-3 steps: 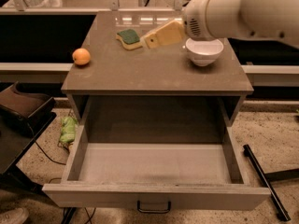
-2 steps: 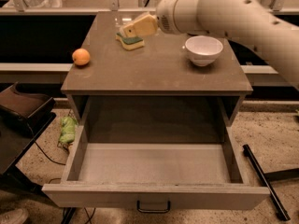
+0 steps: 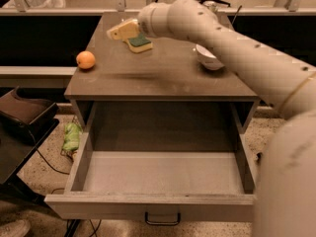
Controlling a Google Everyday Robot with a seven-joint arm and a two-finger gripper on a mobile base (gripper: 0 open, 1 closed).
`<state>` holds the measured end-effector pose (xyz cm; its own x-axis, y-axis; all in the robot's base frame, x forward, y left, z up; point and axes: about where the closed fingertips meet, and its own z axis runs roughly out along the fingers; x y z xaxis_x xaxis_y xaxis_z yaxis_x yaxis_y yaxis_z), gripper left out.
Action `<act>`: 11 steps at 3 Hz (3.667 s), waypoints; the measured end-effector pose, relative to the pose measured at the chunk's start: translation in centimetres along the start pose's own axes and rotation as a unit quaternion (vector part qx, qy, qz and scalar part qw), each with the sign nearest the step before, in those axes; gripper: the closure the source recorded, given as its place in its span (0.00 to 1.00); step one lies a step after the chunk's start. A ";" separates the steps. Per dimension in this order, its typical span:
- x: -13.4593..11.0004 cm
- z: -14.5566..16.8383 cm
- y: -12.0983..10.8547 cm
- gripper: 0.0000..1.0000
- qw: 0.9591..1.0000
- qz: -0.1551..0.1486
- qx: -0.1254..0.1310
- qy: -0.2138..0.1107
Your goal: Place sponge into top drawer
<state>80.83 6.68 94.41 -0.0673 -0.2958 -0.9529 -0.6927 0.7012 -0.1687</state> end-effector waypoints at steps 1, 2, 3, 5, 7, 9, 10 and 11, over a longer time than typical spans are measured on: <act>3.6 5.8 0.0 0.00 0.999 0.020 -0.008 0.033; 6.2 8.1 0.3 0.00 0.998 0.038 -0.013 0.057; 9.6 8.7 0.3 0.00 0.994 0.058 -0.010 0.087; 8.2 8.6 -0.3 0.00 0.996 0.050 -0.012 0.079; 3.1 7.2 -2.4 0.00 0.997 0.006 -0.006 0.075; 11.5 9.0 -2.0 0.02 0.989 0.104 -0.001 0.101; 11.0 9.1 -1.9 0.24 0.990 0.098 -0.003 0.100; 11.1 9.3 -1.7 0.47 0.990 0.098 -0.005 0.101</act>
Offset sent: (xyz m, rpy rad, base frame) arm 0.0672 0.0437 -0.1153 -0.0334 0.2082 -0.0290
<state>87.94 8.20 81.74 -0.3423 -0.2786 -0.8973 -0.6593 0.7517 0.0182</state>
